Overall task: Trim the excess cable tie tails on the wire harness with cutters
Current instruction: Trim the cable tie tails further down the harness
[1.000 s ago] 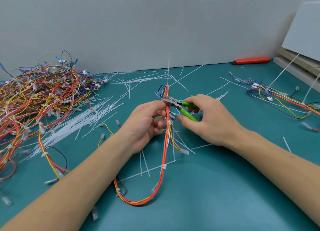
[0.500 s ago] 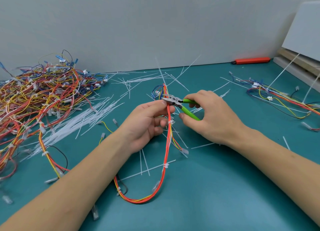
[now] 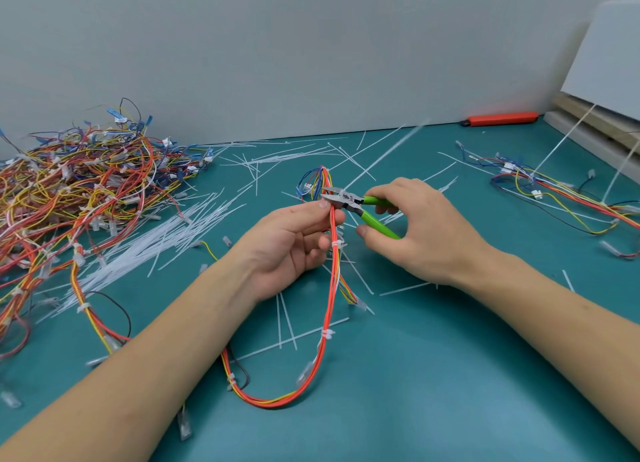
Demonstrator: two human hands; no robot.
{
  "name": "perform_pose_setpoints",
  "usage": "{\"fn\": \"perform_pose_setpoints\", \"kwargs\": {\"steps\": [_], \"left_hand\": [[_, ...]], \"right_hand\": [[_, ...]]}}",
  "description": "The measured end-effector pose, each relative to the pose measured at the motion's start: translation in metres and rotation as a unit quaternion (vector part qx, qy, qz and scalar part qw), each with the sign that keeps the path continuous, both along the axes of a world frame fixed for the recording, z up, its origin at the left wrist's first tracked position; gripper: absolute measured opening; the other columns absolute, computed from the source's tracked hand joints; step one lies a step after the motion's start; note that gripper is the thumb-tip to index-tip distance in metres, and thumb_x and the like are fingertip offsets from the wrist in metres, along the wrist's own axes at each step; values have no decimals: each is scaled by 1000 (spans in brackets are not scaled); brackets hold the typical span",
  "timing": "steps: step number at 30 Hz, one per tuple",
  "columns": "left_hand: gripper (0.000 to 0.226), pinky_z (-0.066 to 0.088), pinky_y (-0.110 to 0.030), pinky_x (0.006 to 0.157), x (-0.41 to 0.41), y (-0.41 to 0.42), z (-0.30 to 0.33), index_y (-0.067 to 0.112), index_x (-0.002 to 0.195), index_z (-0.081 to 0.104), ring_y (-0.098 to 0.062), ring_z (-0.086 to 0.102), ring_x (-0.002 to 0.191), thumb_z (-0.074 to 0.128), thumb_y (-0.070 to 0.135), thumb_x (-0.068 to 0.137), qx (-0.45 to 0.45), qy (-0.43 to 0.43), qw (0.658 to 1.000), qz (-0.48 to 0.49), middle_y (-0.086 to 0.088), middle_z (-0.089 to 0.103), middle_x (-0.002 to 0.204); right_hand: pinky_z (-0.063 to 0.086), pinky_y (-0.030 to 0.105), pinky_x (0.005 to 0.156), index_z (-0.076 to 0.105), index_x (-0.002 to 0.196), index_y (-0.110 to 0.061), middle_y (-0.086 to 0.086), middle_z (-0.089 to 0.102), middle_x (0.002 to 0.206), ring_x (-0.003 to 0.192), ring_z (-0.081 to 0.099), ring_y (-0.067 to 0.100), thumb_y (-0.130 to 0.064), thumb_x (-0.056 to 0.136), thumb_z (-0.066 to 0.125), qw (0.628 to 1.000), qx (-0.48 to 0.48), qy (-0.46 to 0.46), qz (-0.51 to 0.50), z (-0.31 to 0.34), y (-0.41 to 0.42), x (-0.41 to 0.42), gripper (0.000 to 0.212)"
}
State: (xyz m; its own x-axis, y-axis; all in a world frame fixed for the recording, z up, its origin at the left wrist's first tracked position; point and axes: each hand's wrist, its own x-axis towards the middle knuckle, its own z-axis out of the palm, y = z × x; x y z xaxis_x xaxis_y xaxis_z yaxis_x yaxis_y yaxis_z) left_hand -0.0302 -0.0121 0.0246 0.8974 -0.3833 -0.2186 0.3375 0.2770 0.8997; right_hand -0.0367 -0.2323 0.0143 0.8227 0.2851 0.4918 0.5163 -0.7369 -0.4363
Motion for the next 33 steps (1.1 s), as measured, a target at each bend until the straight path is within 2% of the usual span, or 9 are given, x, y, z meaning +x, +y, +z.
{"fn": "perform_pose_setpoints", "kwargs": {"steps": [8,12,15,19,23,26,29,33], "left_hand": [[12,46,-16,53,-1,3,4,21,74,81,-6,55,47,72,26,78,2,19,1000,1,3,76,83],[12,44,-16,54,0,2,4,22,75,81,-4,53,47,72,28,79,4,22,1000,0,4,76,83],[13,45,-16,55,0,2,3,22,76,81,-4,53,48,72,30,81,1,18,1000,0,5,75,83],[15,47,-14,52,0,1,1,20,77,82,-4,55,48,71,30,82,-9,13,1000,7,5,74,82],[12,50,-18,51,0,2,1,19,85,81,-5,58,52,72,26,85,-21,18,1000,2,4,76,89],[12,50,-19,51,0,0,2,17,87,81,-6,58,52,74,26,81,-10,18,1000,6,4,77,89],[12,49,-20,49,0,0,2,16,84,80,-7,56,48,75,26,78,-12,32,999,10,3,77,85],[10,49,-21,48,1,0,2,17,78,80,-7,55,46,75,26,75,-7,34,999,11,3,77,83]], "right_hand": [[48,34,88,67,115,-24,-11,60,94,93,58,15,-52,86,66,1000,21,7,15,-3,2,0,40],[46,33,70,64,94,-27,-11,57,77,72,53,11,-43,89,72,998,42,30,31,-4,3,2,19],[39,28,57,60,82,-24,-6,50,63,59,44,13,-44,88,70,996,66,48,29,-5,4,2,23],[33,22,54,60,79,-24,-6,47,59,56,41,12,-47,87,69,995,80,48,20,-5,6,1,26],[39,29,56,58,79,-26,-5,51,61,57,43,13,-42,90,72,995,79,53,7,-9,5,3,24],[50,38,68,62,88,-28,-7,59,73,69,55,13,-50,88,67,997,58,56,0,-9,6,3,22],[51,36,85,64,107,-30,-11,64,93,90,60,12,-56,85,62,998,38,47,1,-8,5,2,34],[50,34,90,65,115,-27,-10,64,98,95,60,11,-56,87,63,998,36,50,4,-8,5,2,40]]}}
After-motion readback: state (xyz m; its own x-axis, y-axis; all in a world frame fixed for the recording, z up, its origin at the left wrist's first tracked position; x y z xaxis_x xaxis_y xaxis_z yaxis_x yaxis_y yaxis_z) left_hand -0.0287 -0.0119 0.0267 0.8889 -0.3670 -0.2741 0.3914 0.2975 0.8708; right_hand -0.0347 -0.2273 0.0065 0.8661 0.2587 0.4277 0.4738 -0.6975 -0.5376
